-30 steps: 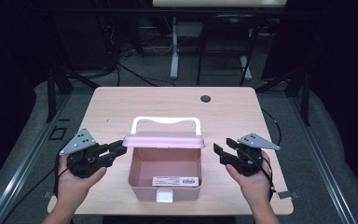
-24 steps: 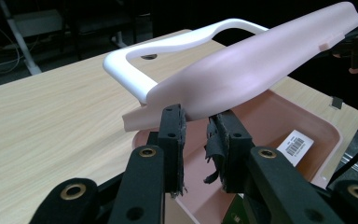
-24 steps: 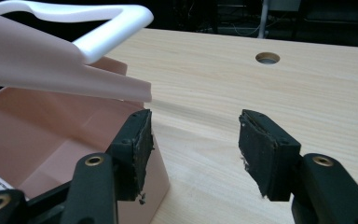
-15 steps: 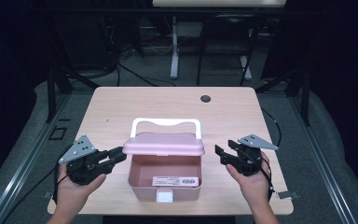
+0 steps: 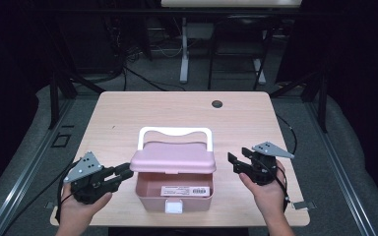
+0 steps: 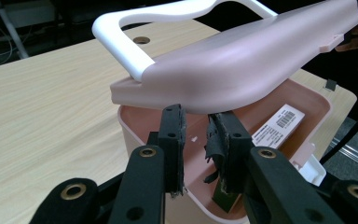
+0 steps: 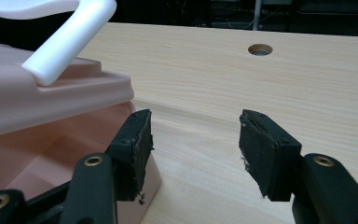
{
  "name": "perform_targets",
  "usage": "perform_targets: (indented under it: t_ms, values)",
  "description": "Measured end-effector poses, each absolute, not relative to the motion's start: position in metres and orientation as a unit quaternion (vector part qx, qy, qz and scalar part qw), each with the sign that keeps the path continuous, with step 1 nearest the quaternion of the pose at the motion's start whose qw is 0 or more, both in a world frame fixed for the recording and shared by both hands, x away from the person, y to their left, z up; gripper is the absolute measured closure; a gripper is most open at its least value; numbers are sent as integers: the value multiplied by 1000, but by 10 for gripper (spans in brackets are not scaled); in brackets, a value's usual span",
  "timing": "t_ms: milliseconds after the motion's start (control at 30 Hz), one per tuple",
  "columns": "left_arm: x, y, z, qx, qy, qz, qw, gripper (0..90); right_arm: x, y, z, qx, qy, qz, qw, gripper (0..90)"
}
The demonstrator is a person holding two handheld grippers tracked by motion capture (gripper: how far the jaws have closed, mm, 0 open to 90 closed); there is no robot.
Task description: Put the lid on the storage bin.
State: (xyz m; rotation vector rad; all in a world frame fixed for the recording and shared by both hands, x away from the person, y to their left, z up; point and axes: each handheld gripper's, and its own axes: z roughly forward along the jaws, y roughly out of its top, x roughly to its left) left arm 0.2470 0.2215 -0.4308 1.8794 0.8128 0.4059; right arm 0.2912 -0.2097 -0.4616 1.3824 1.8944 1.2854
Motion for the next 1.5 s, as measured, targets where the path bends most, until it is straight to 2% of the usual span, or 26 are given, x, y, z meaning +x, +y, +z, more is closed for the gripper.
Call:
perform_targets:
  t_ms: [1500]
  values:
    - [231, 225, -467, 788, 346, 137, 491, 753, 292, -211, -464, 506, 687, 470, 226, 437]
